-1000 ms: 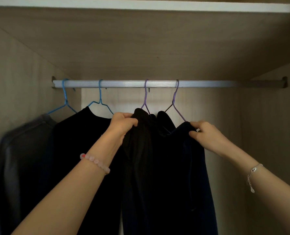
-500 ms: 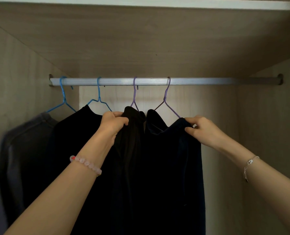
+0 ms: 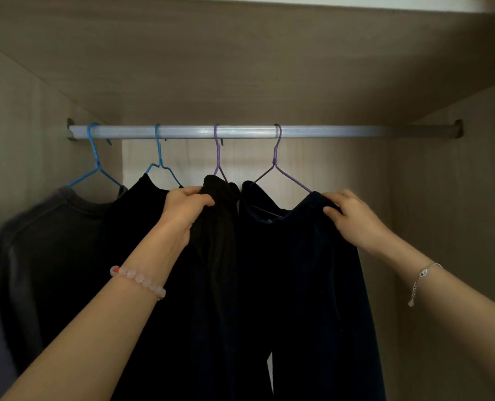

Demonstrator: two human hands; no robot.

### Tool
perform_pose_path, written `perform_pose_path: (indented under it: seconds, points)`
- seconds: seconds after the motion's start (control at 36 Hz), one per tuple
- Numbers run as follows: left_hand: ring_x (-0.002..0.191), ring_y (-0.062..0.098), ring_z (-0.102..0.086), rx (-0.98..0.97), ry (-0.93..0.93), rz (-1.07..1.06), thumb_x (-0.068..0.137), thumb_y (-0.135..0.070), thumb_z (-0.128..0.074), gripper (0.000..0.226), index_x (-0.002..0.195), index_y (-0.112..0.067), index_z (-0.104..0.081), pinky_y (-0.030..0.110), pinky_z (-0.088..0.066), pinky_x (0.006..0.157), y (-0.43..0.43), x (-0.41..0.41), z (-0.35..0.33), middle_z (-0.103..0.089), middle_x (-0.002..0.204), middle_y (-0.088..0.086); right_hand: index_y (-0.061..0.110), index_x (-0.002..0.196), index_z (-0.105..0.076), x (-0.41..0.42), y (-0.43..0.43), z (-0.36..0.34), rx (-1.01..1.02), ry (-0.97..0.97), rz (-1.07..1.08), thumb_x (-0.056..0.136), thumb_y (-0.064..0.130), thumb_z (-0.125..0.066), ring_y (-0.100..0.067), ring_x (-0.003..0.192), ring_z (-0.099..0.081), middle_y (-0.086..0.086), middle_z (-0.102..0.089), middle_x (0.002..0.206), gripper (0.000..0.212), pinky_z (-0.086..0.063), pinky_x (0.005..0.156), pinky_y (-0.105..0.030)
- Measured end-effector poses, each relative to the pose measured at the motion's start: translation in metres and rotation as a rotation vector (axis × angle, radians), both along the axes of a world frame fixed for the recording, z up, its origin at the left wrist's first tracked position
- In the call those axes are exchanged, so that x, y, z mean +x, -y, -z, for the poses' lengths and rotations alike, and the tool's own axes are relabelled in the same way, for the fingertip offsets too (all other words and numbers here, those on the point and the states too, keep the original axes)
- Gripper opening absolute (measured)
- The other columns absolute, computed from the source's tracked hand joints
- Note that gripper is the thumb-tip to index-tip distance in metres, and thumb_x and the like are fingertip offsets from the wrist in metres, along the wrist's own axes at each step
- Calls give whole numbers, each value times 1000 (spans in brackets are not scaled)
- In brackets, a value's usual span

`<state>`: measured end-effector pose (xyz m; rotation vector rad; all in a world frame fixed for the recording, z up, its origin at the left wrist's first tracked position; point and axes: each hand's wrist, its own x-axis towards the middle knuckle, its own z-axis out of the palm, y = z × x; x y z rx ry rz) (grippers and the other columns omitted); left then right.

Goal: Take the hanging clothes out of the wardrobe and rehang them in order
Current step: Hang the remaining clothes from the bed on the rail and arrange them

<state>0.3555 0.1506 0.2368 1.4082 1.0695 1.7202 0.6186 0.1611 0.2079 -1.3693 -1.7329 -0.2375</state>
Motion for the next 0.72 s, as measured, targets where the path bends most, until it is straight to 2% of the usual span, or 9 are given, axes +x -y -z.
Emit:
perform_pose_path:
  seconds: [0.08, 0.22, 0.28, 0.36, 0.42, 0.47, 0.56, 0.61, 0.72]
  points:
    - [84, 16, -61, 27, -21, 10, 84, 3, -57, 41, 123, -9, -59, 23, -50, 68, 3, -3, 3, -65, 101, 8, 21, 124, -60, 4, 8, 3, 72, 4, 85, 96, 21, -46, -28, 113, -54, -5, -59, 115, 31, -40, 91, -33]
    - [107, 19, -60, 144, -175, -145, 87, -5, -53, 44, 129, -17, -56, 34, -49, 96, 4, -10, 19, -63, 117, 2, 20, 116, -67, 8, 20, 6, 178, -60, 130, 94, 23, -53, -28, 104, -63, -6, -71, 110, 27, -48, 90, -39]
    - [96, 14, -63, 230, -268, -224, 88, -10, -50, 45, 132, -22, -54, 28, -52, 87, 6, -12, 28, -65, 112, -2, 20, 116, -67, 10, 22, 8, 196, -68, 137, 93, 23, -52, -28, 102, -64, -7, -72, 107, 28, -49, 90, -41]
    - [65, 0, -51, 335, -382, -341, 95, -13, -44, 44, 137, -24, -46, -1, -42, 59, 12, -9, 42, -56, 85, -14, 22, 116, -67, 12, 24, 11, 209, -49, 152, 94, 24, -50, -30, 100, -63, -8, -72, 102, 28, -48, 90, -43]
    - [64, -4, -47, 390, -422, -398, 96, -12, -43, 44, 139, -21, -44, -9, -33, 55, 17, -5, 48, -55, 93, -10, 23, 116, -67, 13, 27, 14, 205, -34, 156, 94, 24, -49, -32, 98, -63, -10, -73, 100, 28, -48, 90, -44]
    - [73, 0, -53, 400, -438, -414, 96, -12, -43, 45, 140, -19, -42, -7, -33, 68, 22, -3, 54, -57, 103, -3, 22, 116, -67, 13, 30, 16, 200, -40, 138, 94, 22, -50, -30, 96, -64, -9, -73, 99, 28, -50, 88, -42]
    - [108, 13, -56, 380, -419, -385, 96, -13, -45, 44, 139, -19, -43, 17, -39, 92, 26, -1, 67, -58, 122, 2, 19, 113, -67, 12, 34, 23, 174, -62, 109, 92, 21, -53, -26, 93, -64, -7, -72, 99, 26, -51, 84, -38]
    - [110, 14, -55, 375, -427, -364, 95, -14, -46, 41, 136, -18, -46, 23, -43, 93, 27, 0, 79, -59, 122, 1, 16, 114, -66, 12, 35, 30, 146, -79, 96, 91, 22, -55, -23, 92, -64, -6, -70, 99, 26, -51, 84, -37]
    - [103, 10, -55, 374, -478, -340, 96, -13, -44, 46, 141, -21, -36, 10, -42, 81, 30, 3, 104, -55, 119, -4, 19, 127, -56, 12, 40, 45, 73, -112, 57, 90, 20, -58, -22, 95, -63, -1, -65, 102, 37, -50, 91, -43]
